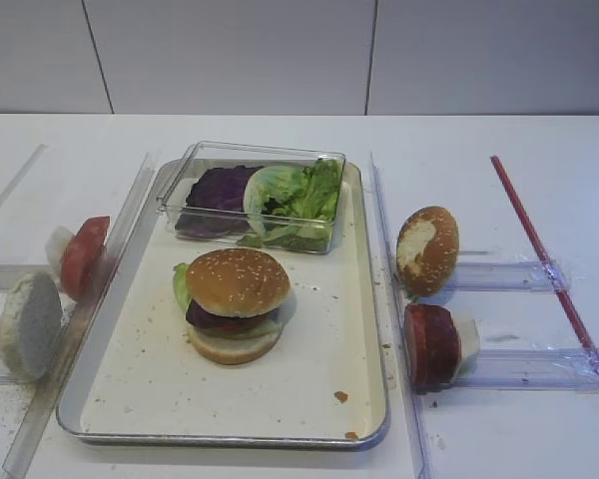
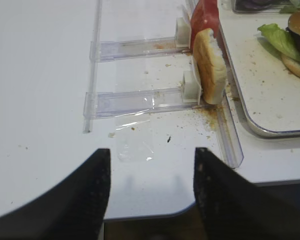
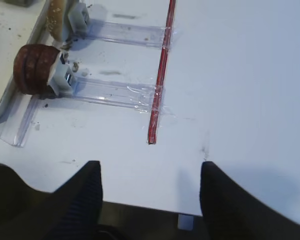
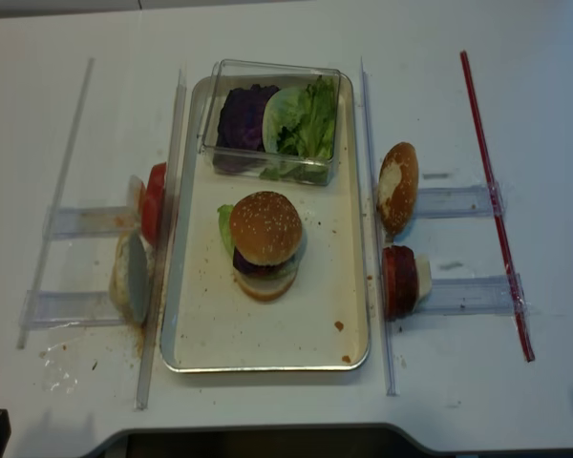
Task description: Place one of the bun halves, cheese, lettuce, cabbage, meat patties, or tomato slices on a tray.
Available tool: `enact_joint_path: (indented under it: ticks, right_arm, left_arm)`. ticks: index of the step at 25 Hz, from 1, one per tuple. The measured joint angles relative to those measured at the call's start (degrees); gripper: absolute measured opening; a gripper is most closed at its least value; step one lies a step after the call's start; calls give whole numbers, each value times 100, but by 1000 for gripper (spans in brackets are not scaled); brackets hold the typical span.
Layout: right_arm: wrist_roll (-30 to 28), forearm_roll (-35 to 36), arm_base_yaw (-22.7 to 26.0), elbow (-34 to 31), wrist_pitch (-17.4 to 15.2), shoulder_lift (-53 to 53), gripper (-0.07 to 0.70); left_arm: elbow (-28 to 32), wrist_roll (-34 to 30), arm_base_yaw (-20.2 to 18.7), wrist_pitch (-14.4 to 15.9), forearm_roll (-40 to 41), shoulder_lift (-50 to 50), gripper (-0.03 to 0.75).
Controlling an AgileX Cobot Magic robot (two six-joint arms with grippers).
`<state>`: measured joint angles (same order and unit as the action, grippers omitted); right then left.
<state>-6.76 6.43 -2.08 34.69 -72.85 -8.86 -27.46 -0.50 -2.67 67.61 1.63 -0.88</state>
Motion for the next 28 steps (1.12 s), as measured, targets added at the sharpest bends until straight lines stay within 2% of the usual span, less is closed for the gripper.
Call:
enact_joint_path:
  ticks: [6, 16, 25, 28]
  right_arm:
    - [-14, 0, 0, -435, -40, 928, 447]
    - [-315, 0, 0, -518, -42, 982, 447]
    - [-315, 11, 0, -725, 576, 982, 447]
    - [-315, 19, 0, -781, 671, 982, 447]
  left_arm:
    - [0, 0, 0, 0, 0, 0, 358]
    - [0, 0, 0, -4, 0, 0, 358]
    - [0, 0, 0, -4, 0, 0, 358]
    - [0, 0, 0, -13, 0, 0, 359]
